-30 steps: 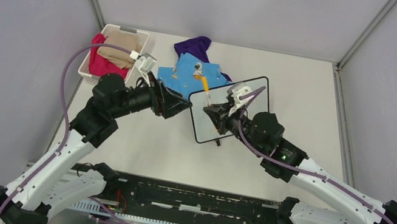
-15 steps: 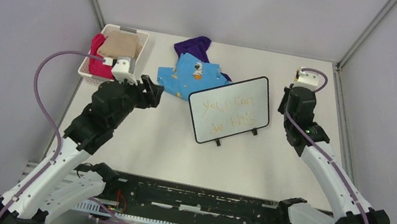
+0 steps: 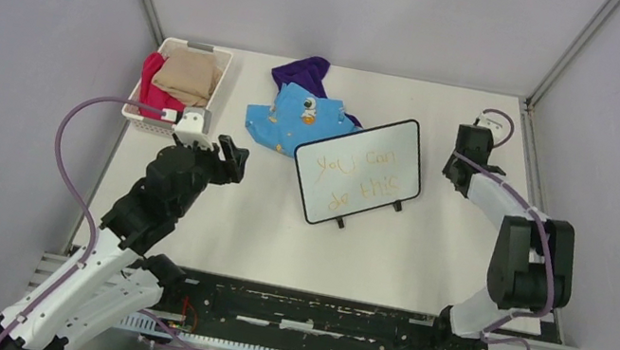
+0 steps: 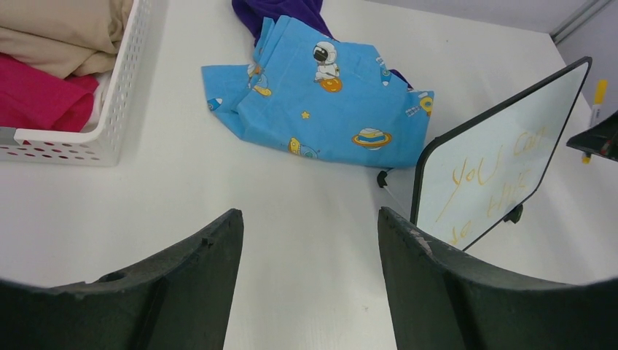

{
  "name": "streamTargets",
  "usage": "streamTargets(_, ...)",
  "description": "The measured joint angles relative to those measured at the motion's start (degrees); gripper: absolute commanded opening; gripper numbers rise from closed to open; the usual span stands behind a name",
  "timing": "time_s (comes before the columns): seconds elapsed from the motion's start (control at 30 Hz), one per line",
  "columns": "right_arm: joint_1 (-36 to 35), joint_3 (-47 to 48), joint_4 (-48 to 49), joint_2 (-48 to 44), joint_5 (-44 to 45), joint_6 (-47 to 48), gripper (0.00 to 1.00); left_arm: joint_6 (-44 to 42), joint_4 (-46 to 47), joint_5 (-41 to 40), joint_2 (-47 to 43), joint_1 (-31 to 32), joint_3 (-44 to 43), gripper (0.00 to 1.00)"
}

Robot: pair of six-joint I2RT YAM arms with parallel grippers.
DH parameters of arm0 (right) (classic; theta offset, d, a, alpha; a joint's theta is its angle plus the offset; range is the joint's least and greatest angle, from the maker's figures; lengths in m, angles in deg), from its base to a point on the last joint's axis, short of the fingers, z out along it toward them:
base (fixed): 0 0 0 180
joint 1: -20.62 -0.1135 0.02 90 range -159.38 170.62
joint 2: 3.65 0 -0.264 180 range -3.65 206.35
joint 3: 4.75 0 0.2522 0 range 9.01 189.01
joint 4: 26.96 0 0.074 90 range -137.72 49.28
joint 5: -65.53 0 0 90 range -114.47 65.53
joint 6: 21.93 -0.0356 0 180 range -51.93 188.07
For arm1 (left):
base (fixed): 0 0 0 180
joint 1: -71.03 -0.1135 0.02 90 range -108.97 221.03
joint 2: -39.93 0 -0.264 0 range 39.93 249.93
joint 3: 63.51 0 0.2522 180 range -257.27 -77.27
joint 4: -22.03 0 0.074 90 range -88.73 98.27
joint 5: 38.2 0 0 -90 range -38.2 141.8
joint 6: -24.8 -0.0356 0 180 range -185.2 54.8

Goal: Write a sentence on the whiteboard
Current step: Place the whiteboard marker at the center of the board.

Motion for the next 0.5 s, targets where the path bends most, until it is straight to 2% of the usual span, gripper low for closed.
streamTargets(0.07, 0.9, 2.08, -0.07, 5.31, -1.07, -0.11, 0.0, -0.35, -0.02, -0.74, -0.85, 0.5, 0.28, 0.73)
streamTargets(0.23, 3.1, 6.73, -1.64, 11.67, -2.25, -1.33, 0.0, -0.68, -0.02, -1.2, -1.73, 1.22, 0.44, 0.73)
streamTargets(0.5, 6.34, 12.28, -4.24, 17.57, -2.71, -2.93, 0.03, -0.83, 0.0, -1.64, -1.68, 1.6, 0.74, 0.73)
